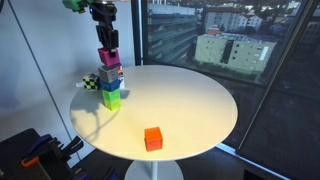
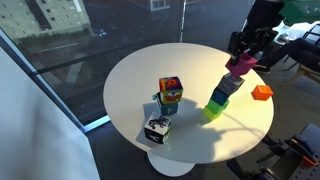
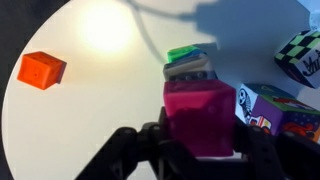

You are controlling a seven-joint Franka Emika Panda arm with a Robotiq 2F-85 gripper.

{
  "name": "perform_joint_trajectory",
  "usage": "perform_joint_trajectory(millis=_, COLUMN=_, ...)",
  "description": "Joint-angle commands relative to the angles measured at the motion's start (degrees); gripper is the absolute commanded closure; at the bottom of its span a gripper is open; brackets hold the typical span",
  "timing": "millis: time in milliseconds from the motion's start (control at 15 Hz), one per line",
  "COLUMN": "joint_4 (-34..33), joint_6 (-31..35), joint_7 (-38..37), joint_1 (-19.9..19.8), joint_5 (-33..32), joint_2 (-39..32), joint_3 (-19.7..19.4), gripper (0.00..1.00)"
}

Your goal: Put the pink block on the grey block

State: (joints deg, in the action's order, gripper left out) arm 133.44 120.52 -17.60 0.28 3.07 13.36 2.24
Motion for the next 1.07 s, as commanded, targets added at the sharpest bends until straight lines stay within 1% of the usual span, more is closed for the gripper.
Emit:
perform_joint_trajectory(millis=0, joint_4=-2.8, joint_6=-2.8, joint_7=0.7, joint_1=0.2, joint_5=1.7, joint_2=-1.6, joint_3=0.1, gripper=0.71)
perform_joint_trajectory(millis=467, joint_4=-4.1, joint_6=-4.9, joint_7=0.4, joint_1=0.6, joint_5=1.9, joint_2=-3.0, joint_3=0.6, gripper=0.71)
perform_joint_trajectory(millis=1000, joint_4=-4.7, joint_6=-4.5, joint_7=-0.2, joint_1=0.8, joint_5=1.3, joint_2=-4.1, joint_3=1.1, gripper=0.71)
